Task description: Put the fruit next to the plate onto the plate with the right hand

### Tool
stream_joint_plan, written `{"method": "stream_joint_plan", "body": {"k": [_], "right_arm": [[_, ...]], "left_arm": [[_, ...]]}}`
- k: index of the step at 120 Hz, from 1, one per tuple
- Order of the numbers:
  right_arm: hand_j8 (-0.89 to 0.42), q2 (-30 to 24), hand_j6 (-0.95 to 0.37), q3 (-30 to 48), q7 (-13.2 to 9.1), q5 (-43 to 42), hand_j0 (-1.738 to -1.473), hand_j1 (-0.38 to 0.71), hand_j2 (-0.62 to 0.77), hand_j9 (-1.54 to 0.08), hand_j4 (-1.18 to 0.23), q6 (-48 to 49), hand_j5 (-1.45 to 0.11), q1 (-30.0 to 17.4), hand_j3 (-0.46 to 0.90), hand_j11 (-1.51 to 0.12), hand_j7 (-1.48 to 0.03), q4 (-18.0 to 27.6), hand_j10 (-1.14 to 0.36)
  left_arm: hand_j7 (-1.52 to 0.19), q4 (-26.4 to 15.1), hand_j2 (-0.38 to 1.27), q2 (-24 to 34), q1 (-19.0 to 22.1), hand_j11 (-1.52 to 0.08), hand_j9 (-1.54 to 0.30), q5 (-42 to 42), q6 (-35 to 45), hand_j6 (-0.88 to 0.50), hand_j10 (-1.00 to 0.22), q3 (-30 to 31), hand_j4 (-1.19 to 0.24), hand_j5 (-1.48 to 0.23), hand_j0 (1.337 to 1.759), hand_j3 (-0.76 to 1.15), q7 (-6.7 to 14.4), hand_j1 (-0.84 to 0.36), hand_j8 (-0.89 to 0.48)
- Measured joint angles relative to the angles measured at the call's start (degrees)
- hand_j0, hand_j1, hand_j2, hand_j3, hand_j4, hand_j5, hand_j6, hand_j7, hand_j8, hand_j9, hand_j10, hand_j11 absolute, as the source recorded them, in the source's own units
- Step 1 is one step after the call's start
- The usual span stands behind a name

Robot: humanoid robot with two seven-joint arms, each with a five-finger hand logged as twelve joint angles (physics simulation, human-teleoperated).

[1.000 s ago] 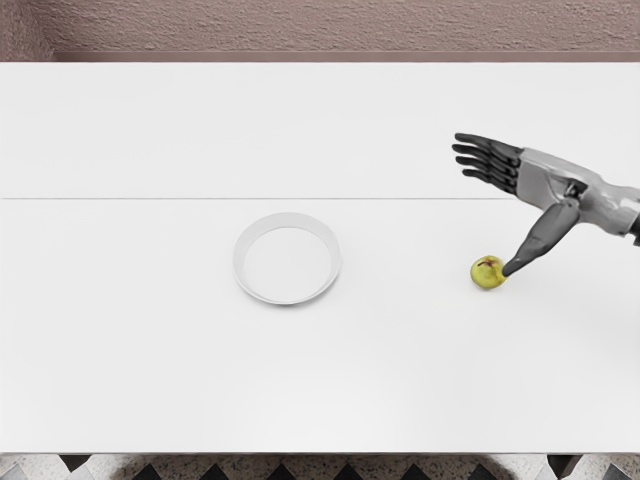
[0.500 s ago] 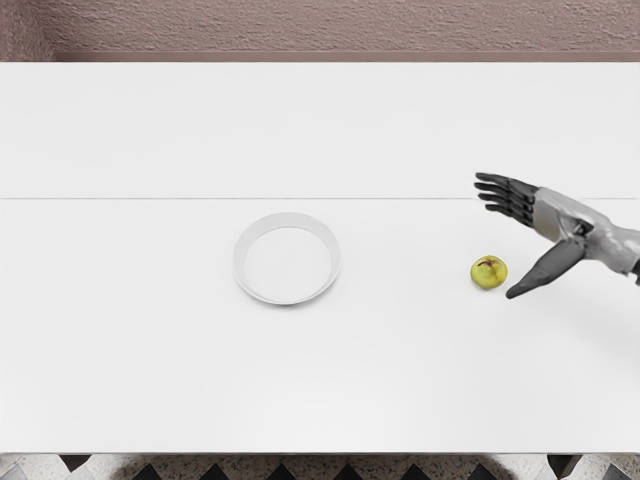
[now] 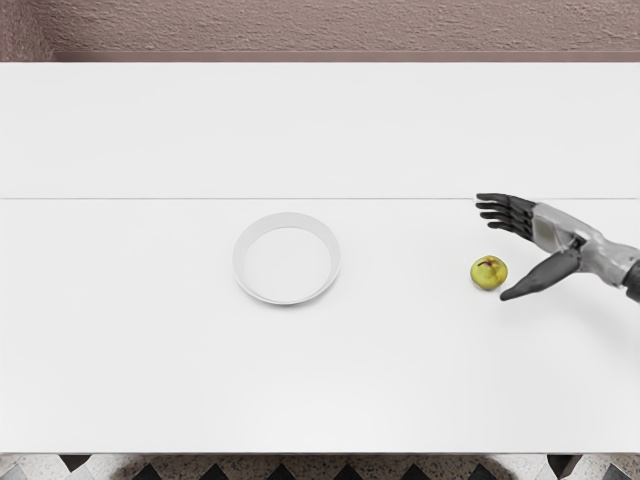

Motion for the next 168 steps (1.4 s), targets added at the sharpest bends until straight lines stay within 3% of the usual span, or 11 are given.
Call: {"method": "stream_joint_plan", "body": {"k": [50, 61, 74, 110, 168], "right_arm": [[-0.26, 2.3, -0.26, -1.8, 0.0, -1.0, -1.658, -0.04, -0.05, -0.34, -0.26, -0.1, -0.34, -0.2, 0.00, -0.32, -0.34, -3.8, -0.25], [-0.29, 2.5, -0.29, -1.8, 0.0, -1.1, -1.658, -0.01, -0.05, -0.36, -0.29, -0.2, -0.36, -0.2, 0.00, -0.53, -0.37, -4.0, -0.16], [-0.32, 2.6, -0.31, -1.9, 0.0, -1.2, -1.658, 0.02, -0.06, -0.39, -0.32, -0.1, -0.39, -0.2, 0.00, -0.62, -0.40, -4.0, -0.11], [-0.34, 2.6, -0.33, -1.5, 0.0, -1.1, -1.658, 0.04, -0.06, -0.43, -0.34, 1.2, -0.43, 0.6, 0.00, -0.48, -0.43, -3.7, -0.28], [-0.34, 2.5, -0.34, -1.8, 0.0, -1.3, -1.658, 0.05, -0.06, -0.43, -0.34, 5.4, -0.43, 0.7, 0.00, -0.44, -0.43, -3.7, -0.33]], "left_arm": [[-0.03, 0.0, 0.00, 0.0, 0.0, -0.03, -0.03, 0.0, 0.0, -0.02, -0.02, 0.0, -0.02, -0.03, 1.658, 0.00, 0.0, 0.32, -0.02], [-0.03, 0.0, 0.00, 0.0, 0.0, -0.03, -0.03, 0.0, 0.0, -0.02, -0.02, 0.0, -0.02, -0.03, 1.658, 0.00, 0.0, 0.32, -0.02], [-0.03, 0.0, 0.00, 0.0, 0.0, -0.03, -0.03, 0.0, 0.0, -0.02, -0.02, 0.0, -0.02, -0.03, 1.658, 0.00, 0.0, 0.32, -0.02], [-0.03, 0.0, 0.00, 0.0, 0.0, -0.03, -0.03, 0.0, 0.0, -0.02, -0.02, 0.0, -0.02, -0.03, 1.658, 0.00, 0.0, 0.32, -0.02], [-0.03, 0.0, 0.00, 0.0, 0.0, -0.03, -0.03, 0.0, 0.0, -0.02, -0.02, 0.0, -0.02, -0.03, 1.658, 0.00, 0.0, 0.32, -0.02]]}}
